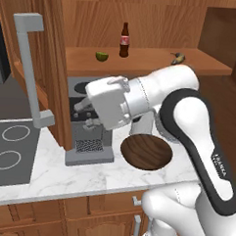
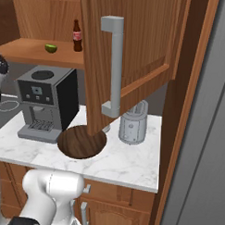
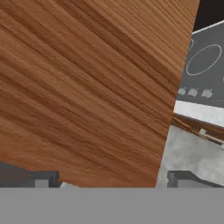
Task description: Open the cabinet. Pick the kiwi and banana from the cabinet and place them into the bowl. Then close the cabinet.
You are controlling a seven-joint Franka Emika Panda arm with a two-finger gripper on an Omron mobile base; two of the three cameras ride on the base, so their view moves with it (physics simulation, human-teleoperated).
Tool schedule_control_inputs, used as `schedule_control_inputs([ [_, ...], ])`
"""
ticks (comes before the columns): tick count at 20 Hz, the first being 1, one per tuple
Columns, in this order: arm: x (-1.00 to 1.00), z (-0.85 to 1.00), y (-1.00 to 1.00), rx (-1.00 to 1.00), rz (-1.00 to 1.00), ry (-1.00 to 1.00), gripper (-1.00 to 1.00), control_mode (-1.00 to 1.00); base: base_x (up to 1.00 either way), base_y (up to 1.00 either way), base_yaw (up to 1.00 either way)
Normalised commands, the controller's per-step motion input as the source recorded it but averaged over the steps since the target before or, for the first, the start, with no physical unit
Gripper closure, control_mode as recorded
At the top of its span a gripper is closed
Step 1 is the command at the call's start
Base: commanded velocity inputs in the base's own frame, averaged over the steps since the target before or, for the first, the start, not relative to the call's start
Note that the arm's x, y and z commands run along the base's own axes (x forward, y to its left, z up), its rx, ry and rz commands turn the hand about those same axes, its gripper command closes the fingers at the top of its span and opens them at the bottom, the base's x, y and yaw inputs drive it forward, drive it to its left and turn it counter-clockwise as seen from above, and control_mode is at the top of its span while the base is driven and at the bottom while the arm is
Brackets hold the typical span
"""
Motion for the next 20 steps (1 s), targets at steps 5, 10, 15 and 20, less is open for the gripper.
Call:
schedule_control_inputs([
  [5, -0.24, 0.2, -0.51, -0.3, -0.02, -0.16, -1.0, -1.0, 0.0, 0.0, 0.0],
  [10, -0.17, 0.04, -0.85, -0.23, -0.01, -0.25, -1.0, -1.0, 0.0, 0.0, 0.0],
  [15, 0.0, -0.1, -0.99, -0.23, 0.0, -0.32, -1.0, -1.0, 0.0, 0.0, 0.0],
  [20, 0.19, -0.14, -0.81, -0.18, 0.0, -0.4, -1.0, -1.0, 0.0, 0.0, 0.0],
])
